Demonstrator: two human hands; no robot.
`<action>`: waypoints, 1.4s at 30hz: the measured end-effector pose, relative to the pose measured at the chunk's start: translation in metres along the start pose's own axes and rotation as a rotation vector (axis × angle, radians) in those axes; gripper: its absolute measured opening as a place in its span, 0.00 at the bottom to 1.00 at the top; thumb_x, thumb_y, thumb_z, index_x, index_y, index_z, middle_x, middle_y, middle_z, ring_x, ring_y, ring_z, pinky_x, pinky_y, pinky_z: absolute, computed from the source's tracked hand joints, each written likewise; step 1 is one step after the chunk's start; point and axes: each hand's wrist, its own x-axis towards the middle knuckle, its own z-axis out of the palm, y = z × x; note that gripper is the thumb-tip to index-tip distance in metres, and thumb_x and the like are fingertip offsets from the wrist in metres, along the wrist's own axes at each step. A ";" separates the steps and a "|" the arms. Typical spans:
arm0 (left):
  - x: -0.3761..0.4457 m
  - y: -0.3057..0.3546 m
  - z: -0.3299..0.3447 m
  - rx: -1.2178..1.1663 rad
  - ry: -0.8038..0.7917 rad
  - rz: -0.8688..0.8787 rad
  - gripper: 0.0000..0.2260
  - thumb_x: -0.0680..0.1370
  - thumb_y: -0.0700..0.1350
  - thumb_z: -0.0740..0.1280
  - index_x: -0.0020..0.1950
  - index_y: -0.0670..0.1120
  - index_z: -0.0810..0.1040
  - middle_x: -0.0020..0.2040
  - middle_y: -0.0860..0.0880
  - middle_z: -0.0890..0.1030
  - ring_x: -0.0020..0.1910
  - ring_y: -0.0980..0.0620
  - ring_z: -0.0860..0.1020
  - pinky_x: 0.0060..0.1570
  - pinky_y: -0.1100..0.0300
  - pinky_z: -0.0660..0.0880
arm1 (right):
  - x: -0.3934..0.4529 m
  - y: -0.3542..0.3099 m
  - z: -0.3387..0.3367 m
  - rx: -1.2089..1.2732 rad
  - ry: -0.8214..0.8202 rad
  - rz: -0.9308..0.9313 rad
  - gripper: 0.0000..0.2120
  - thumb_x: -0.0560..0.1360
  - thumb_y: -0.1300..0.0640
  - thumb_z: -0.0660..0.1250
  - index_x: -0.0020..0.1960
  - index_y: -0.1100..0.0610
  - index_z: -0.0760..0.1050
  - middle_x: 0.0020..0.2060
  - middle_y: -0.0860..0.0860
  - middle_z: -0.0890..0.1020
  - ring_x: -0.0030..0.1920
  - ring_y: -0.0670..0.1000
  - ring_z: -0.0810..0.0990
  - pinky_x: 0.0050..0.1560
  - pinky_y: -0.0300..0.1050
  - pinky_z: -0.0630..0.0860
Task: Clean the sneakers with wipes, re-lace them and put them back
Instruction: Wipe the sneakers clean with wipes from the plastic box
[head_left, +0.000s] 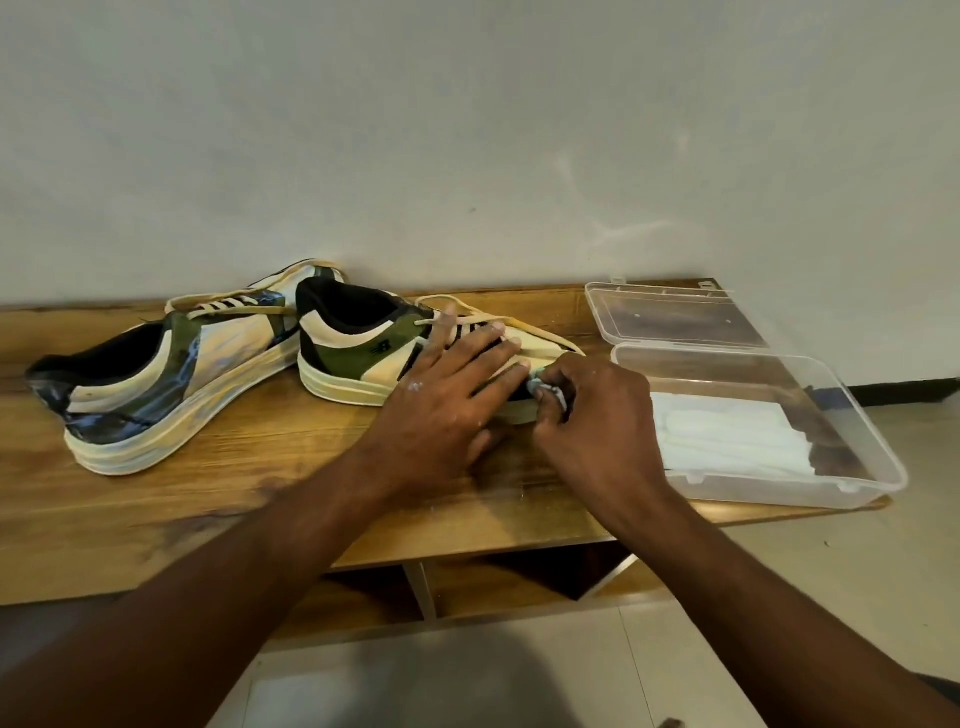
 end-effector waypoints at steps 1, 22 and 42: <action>0.002 0.004 0.000 0.005 0.002 0.020 0.33 0.73 0.47 0.77 0.76 0.40 0.74 0.75 0.39 0.75 0.78 0.39 0.69 0.81 0.37 0.55 | 0.001 0.001 -0.003 -0.019 -0.009 0.021 0.06 0.74 0.58 0.75 0.51 0.53 0.86 0.45 0.49 0.87 0.41 0.47 0.81 0.45 0.46 0.82; 0.060 0.025 -0.003 0.120 -0.244 -0.202 0.39 0.64 0.54 0.81 0.72 0.42 0.75 0.61 0.43 0.81 0.60 0.41 0.78 0.57 0.47 0.76 | 0.007 0.011 -0.027 -0.053 -0.068 0.147 0.10 0.72 0.59 0.75 0.53 0.55 0.85 0.46 0.50 0.86 0.37 0.45 0.75 0.35 0.27 0.63; 0.025 0.012 -0.048 -0.428 0.112 -0.159 0.26 0.65 0.41 0.68 0.64 0.45 0.84 0.60 0.49 0.85 0.62 0.48 0.81 0.64 0.45 0.77 | -0.010 -0.003 -0.041 0.163 0.105 0.105 0.09 0.76 0.56 0.76 0.55 0.52 0.85 0.43 0.43 0.86 0.40 0.41 0.83 0.38 0.30 0.78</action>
